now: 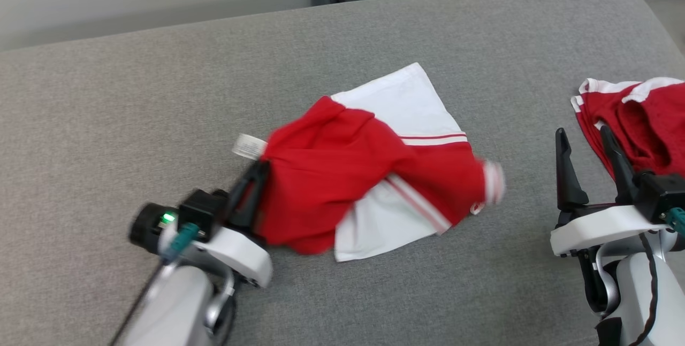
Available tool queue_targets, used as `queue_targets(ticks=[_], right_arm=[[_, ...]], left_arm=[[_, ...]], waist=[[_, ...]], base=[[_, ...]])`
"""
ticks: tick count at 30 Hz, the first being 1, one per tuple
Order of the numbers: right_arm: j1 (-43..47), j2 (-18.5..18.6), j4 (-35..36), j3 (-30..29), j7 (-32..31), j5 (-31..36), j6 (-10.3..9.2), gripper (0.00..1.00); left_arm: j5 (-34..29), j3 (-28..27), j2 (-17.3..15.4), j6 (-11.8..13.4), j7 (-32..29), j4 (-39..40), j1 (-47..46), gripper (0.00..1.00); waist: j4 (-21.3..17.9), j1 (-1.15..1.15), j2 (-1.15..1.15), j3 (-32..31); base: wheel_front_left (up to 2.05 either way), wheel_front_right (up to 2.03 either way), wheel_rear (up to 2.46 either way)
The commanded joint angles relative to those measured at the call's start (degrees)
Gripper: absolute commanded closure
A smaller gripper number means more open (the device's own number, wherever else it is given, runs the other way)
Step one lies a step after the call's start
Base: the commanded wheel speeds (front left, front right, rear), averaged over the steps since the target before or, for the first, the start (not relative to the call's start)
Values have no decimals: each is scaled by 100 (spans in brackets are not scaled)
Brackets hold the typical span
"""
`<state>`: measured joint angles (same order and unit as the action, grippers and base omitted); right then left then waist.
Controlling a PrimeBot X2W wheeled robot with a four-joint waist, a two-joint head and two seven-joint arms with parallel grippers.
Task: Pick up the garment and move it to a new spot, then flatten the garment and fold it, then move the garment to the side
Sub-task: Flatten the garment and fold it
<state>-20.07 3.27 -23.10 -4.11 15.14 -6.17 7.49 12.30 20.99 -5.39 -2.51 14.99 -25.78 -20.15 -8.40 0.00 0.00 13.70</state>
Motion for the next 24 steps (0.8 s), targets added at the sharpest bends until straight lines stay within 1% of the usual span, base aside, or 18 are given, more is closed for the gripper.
queue_targets(ticks=[1, 3, 6, 9, 10, 11, 12, 13, 15, 18, 20, 24], right_arm=[[44, 11, -17, 17, -4, -4, 0, 0], [41, 5, -45, 69, -4, -20, 0, 0], [21, -3, -73, 133, -4, -33, 0, 0], [-8, -12, -91, 224, -4, -61, 0, 0], [-20, -10, -96, 243, -4, -76, 0, 0], [-24, -9, -107, 262, -4, -85, 0, 0], [-31, -11, -117, 283, -4, -91, 0, 0], [-39, -11, -124, 283, -4, -92, 0, 0], [-35, -9, -144, 271, -3, -80, 0, 0], [-18, 13, -152, 232, -4, -64, 0, 0], [20, 26, -162, 199, -4, -56, 0, 0], [55, 20, -198, 178, -4, -6, 0, 0]], left_arm=[[-81, -149, -126, 14, 26, 37, -132, 100], [-232, -339, -327, -26, 26, 44, -258, 100], [-413, -521, -602, -64, 26, -196, -421, 100], [-530, -680, -786, -79, 26, -483, -643, 100], [-528, -736, -817, -62, 26, -599, -683, 85], [-557, -775, -846, -44, 26, -686, -718, 62], [-592, -815, -856, 11, 26, -765, -763, 24], [-606, -857, -858, 56, 26, -842, -814, 0], [-587, -1003, -838, 197, 27, -968, -909, 0], [-524, -1305, -771, 454, 26, -894, -1000, 0], [-522, -1446, -736, 555, 25, -823, -964, 0], [-579, -1474, -615, 437, 26, -749, -832, 0]], waist=[[76, 0, 0, -48], [112, 0, 0, -59], [126, 0, 0, -58], [87, 0, 0, -22], [72, 0, 0, -7], [53, 0, 0, 11], [35, 0, 0, 32], [27, 0, 0, 51], [20, 0, 0, 70], [31, 0, 0, 82], [54, 0, 0, 58], [123, 0, 0, -14]], base=[[0, 0, 0], [0, 0, 0], [0, 0, 0], [0, 0, 0], [0, 0, 0], [0, 0, 0], [0, 0, 0], [0, 0, 0], [0, 0, 0], [0, 0, 0], [0, 0, 0], [0, 0, 0]])
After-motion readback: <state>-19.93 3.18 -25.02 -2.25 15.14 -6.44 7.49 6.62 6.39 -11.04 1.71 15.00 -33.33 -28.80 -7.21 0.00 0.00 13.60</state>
